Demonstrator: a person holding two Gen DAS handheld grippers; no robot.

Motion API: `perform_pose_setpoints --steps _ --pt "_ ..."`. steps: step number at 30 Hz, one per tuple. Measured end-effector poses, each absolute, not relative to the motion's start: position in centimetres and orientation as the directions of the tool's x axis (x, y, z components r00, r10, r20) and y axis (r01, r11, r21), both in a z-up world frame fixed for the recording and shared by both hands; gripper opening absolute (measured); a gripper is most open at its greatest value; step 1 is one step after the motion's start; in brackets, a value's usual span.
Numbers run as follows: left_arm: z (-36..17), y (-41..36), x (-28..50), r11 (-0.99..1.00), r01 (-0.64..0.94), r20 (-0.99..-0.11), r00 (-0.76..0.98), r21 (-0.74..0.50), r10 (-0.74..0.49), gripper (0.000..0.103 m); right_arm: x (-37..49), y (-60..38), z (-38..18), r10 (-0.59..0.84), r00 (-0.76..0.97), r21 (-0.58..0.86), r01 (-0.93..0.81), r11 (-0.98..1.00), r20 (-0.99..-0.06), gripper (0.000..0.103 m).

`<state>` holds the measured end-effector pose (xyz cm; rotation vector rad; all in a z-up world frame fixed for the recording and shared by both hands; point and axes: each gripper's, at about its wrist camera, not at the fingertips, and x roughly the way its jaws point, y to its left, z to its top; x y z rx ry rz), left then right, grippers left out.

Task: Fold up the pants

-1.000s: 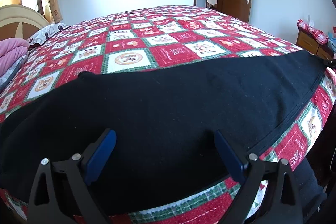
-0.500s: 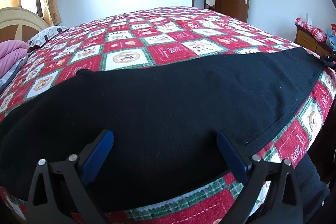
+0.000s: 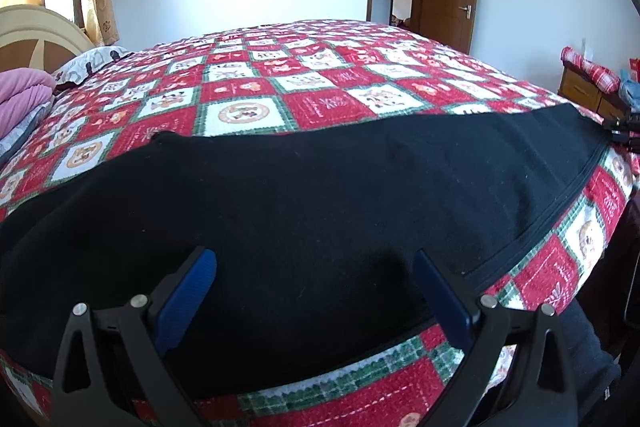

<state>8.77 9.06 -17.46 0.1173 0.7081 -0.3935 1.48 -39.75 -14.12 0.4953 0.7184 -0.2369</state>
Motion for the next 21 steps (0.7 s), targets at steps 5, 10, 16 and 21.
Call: perform_pose_setpoints --steps 5,10,16,21 --pt "-16.8 10.2 8.5 0.931 0.365 -0.635 0.716 -0.013 -0.290 0.101 2.0 -38.7 -14.3 -0.064 0.735 0.315 0.365 0.876 -0.675 0.042" --pt "-16.6 11.9 8.4 0.946 0.325 -0.625 0.740 0.008 -0.250 0.101 2.1 -38.2 -14.4 -0.093 0.731 0.288 0.378 0.880 -0.676 0.016" --pt "-16.1 14.7 7.5 0.959 0.282 -0.609 0.762 0.003 -0.222 0.101 2.0 -37.3 -13.6 -0.095 0.758 0.281 0.352 0.893 -0.645 0.013" --pt "-16.2 16.8 6.8 0.968 0.251 -0.607 0.765 -0.027 -0.215 0.101 1.9 -36.6 -13.2 -0.097 0.775 0.281 0.339 0.898 -0.625 0.012"
